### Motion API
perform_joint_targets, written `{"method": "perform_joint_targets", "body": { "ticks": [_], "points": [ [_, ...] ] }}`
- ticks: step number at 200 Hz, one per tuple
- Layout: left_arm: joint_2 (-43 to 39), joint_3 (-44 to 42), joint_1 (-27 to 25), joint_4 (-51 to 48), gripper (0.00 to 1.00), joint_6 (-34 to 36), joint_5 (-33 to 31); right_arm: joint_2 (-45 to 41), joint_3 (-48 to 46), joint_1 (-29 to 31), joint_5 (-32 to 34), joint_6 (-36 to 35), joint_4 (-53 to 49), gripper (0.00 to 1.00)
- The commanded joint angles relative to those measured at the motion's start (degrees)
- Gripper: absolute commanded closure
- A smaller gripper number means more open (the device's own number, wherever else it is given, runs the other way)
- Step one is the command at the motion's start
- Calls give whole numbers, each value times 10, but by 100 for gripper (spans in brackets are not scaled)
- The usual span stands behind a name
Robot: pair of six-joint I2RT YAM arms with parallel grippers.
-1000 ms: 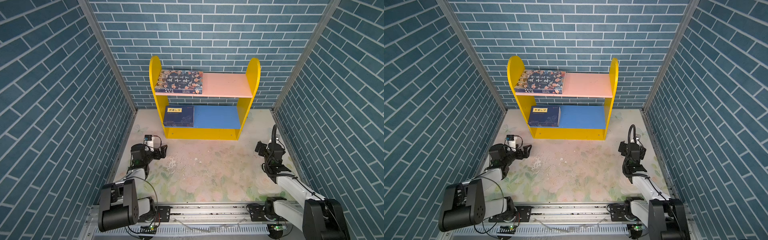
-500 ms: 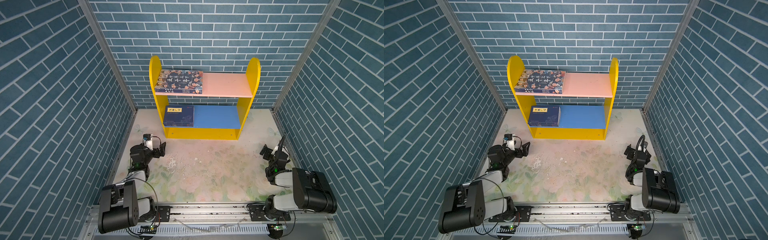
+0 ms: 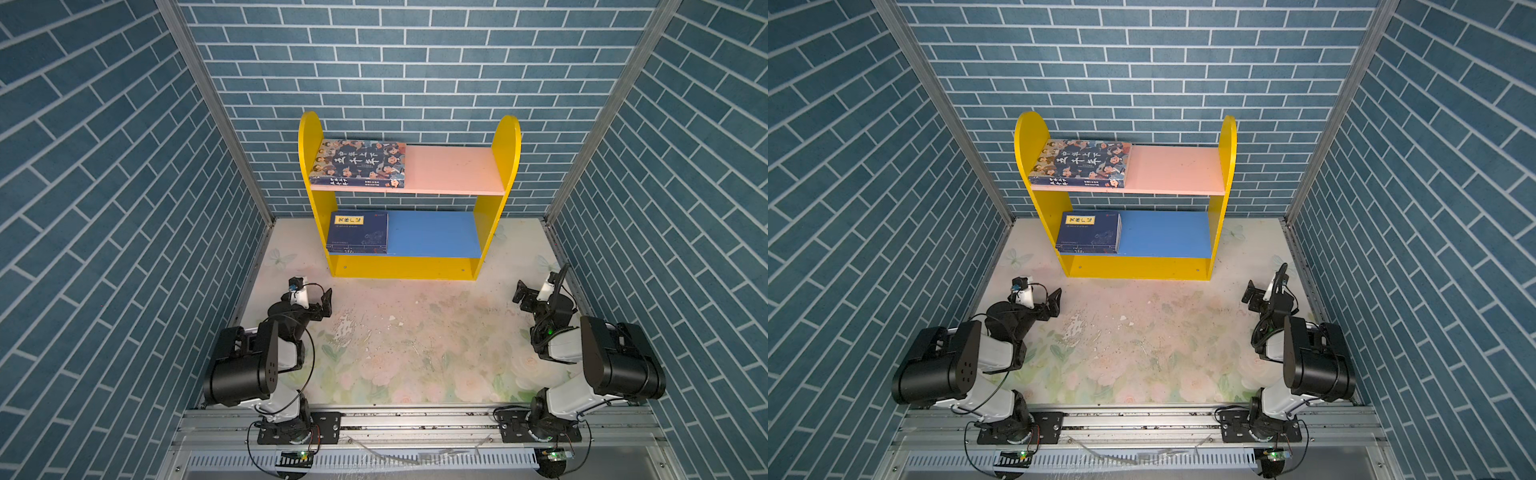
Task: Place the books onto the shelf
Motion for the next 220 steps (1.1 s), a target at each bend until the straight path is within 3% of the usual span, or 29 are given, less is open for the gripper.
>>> {"method": "perform_joint_targets", "body": {
  "ticks": [1,78,105,132,220],
  "points": [
    [7,13,-3,45,0,5,-13,-9,18,0,-40,-36,-55,2],
    [-9,40,-12,-28,0,14,-22,-4,-58,0,22,-15,91,1],
    [-9,45,-14,-38,0,16,-23,-12,-20,0,13,-19,15,1],
    [-16,64,-22,-82,0,27,-25,-10,24,0,-59,-47,-67,1],
    [-18,69,-25,-94,0,31,-26,-8,25,1,-61,-47,-67,1]
  ]
}}
